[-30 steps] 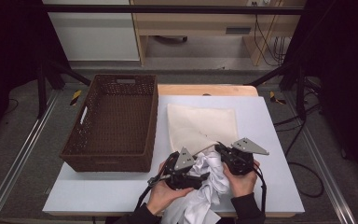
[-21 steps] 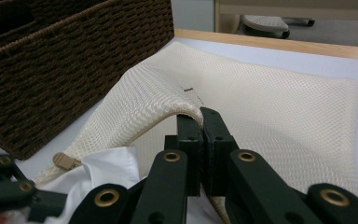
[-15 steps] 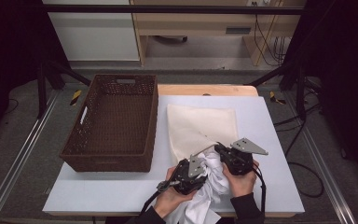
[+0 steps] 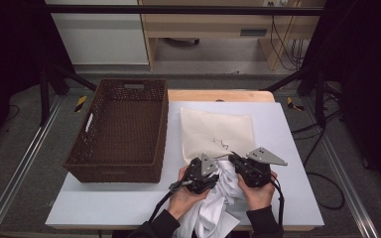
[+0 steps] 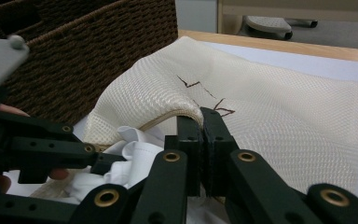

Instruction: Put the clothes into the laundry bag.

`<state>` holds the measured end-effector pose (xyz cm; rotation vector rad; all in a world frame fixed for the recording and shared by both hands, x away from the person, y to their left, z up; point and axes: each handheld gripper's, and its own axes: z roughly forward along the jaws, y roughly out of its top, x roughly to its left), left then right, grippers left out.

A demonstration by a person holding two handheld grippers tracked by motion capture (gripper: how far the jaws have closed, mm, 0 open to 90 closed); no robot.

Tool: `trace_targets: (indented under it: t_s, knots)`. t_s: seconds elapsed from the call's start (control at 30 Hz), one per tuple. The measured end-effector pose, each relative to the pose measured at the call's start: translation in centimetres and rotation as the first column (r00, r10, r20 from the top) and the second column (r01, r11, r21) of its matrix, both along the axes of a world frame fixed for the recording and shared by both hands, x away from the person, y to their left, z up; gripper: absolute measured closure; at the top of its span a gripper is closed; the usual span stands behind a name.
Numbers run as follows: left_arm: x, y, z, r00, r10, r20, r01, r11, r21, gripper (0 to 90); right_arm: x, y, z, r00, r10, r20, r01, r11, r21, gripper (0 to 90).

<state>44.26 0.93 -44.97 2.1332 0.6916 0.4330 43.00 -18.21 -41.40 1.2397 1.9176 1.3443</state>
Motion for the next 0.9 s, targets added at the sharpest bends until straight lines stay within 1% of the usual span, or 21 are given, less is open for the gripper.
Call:
trace_targets:
  t_s: [0.07,0.1,0.13,0.17,0.27,0.33,0.37,0.4,0.43,0.5,0.53,0.57,0.63,0.73,0.83,0.9]
  knots:
    - [-0.5,0.5,0.3,0.9999,0.002,0.010,-0.002,0.9997,-0.026,51.0,0.1,-0.1,-0.1,1.0000,-0.001,-0.006,0.001,1.000,0.000,88.2]
    - [-1.0,0.9,0.5,0.9999,-0.004,0.015,0.005,0.9990,-0.044,44.7,0.1,-0.1,-0.1,1.0000,-0.002,-0.008,0.002,1.000,0.000,88.2]
    - [-1.2,1.1,0.7,0.9998,-0.004,0.018,0.005,0.9990,-0.044,37.6,0.1,-0.1,-0.2,0.9999,-0.004,-0.010,0.004,1.000,0.000,88.2]
    - [-1.6,1.4,0.9,0.9999,-0.012,0.012,0.012,0.9985,-0.053,34.4,0.1,-0.1,-0.2,0.9999,-0.003,-0.010,0.003,1.000,0.000,88.2]
    - [-2.6,2.4,0.8,1.0000,-0.006,0.001,0.006,0.9969,-0.078,27.8,0.1,-0.2,-0.2,1.0000,-0.006,-0.007,0.006,1.000,-0.003,88.2]
    - [-2.8,2.8,0.1,0.9998,0.004,-0.020,-0.006,0.9962,-0.087,27.2,0.1,-0.2,-0.2,0.9999,-0.005,-0.009,0.005,1.000,-0.004,88.2]
    - [-2.9,2.9,-0.3,0.9996,0.002,-0.028,-0.005,0.9949,-0.101,27.2,0.1,-0.1,-0.2,1.0000,-0.004,-0.009,0.004,1.000,-0.007,88.2]
    - [-2.8,2.9,-0.6,0.9990,-0.006,-0.044,0.002,0.9949,-0.101,29.2,0.0,-0.1,-0.3,1.0000,-0.003,-0.008,0.003,1.000,-0.009,88.2]
    - [-2.8,2.7,-0.9,0.9970,-0.015,-0.075,0.009,0.9965,-0.084,35.1,0.1,0.0,-0.3,1.0000,-0.004,-0.009,0.004,1.000,-0.011,88.2]
    - [-2.8,2.3,-1.2,0.9980,-0.005,-0.063,0.002,0.9991,-0.043,42.4,0.1,0.1,-0.4,0.9999,-0.005,-0.013,0.005,1.000,-0.010,88.3]
    - [-2.9,2.2,-1.1,0.9981,0.005,-0.062,-0.007,0.9996,-0.029,49.7,0.1,0.1,-0.4,0.9999,-0.004,-0.014,0.004,1.000,-0.010,88.3]
    - [-2.9,2.1,-0.9,0.9977,0.010,-0.068,-0.012,0.9998,-0.017,54.2,0.2,0.2,-0.5,0.9999,-0.006,-0.014,0.005,1.000,-0.008,88.3]
    - [-3.1,1.9,-0.4,0.9986,0.010,-0.051,-0.011,0.9998,-0.016,67.4,0.2,0.2,-0.6,0.9999,-0.004,-0.015,0.004,1.000,-0.012,88.3]
    - [-3.4,1.5,0.3,0.9997,0.003,-0.025,-0.003,1.0000,-0.007,73.8,0.2,0.1,-0.7,0.9998,-0.004,-0.019,0.004,1.000,-0.005,88.3]
    - [-3.1,1.3,1.0,0.9994,-0.011,-0.034,0.010,0.9997,-0.022,76.5,0.2,0.1,-0.7,0.9998,-0.004,-0.020,0.004,1.000,-0.002,88.4]
    - [-3.0,1.2,1.5,0.9995,-0.011,-0.028,0.011,0.9996,-0.028,78.6,0.2,0.2,-0.7,0.9998,-0.004,-0.018,0.004,1.000,0.000,88.4]
